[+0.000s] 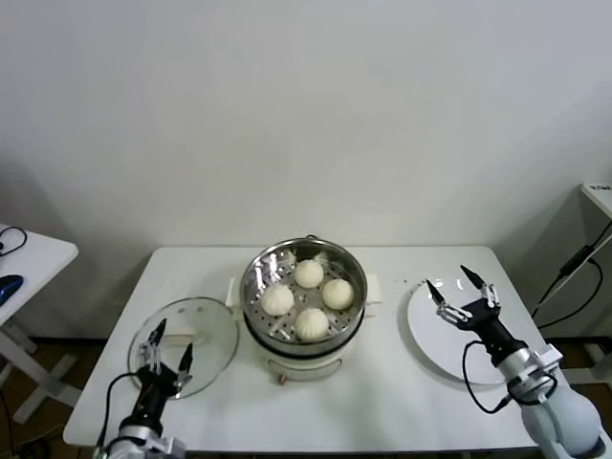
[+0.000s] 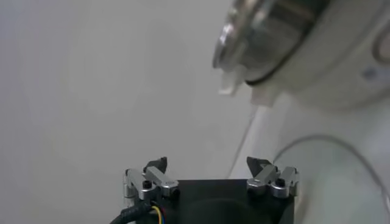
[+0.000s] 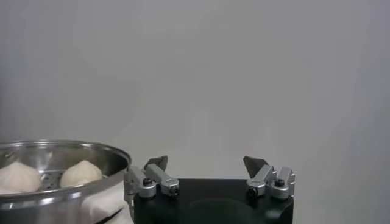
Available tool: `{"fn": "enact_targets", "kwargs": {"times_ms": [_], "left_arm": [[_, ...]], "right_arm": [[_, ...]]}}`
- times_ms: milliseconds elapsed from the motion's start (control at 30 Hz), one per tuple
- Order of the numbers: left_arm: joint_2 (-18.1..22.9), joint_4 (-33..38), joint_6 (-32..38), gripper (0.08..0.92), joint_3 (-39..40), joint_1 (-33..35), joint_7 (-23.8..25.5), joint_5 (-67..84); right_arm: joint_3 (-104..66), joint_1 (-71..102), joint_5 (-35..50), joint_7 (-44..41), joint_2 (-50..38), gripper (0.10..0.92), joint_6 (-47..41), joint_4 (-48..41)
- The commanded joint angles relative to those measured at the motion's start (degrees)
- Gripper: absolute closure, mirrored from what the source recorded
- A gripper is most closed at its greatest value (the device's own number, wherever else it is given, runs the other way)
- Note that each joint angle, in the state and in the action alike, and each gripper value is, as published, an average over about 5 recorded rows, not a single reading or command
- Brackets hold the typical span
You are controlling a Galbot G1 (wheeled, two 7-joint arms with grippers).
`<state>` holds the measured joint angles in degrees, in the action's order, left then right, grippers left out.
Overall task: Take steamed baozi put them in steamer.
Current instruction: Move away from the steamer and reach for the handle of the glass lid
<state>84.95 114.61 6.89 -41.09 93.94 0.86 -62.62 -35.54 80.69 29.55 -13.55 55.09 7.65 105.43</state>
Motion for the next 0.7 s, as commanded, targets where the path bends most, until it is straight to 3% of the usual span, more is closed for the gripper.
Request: {"fn": "enact_targets", "kwargs": {"times_ms": [33, 700], "left_arm": [[-0.56, -7.1, -2.97, 0.177, 0.21, -4.95, -3.11, -23.3], [-0.86, -20.6, -4.33, 0.177, 1.28, -14.45, -4.71, -24.77]], "right_arm": [[-3.87, 3.59, -1.15, 0.97, 4.9, 0.203, 1.71, 0.3], [-4.28, 0.63, -2.46, 1.04, 5.06, 0.203, 0.44, -1.26]]}}
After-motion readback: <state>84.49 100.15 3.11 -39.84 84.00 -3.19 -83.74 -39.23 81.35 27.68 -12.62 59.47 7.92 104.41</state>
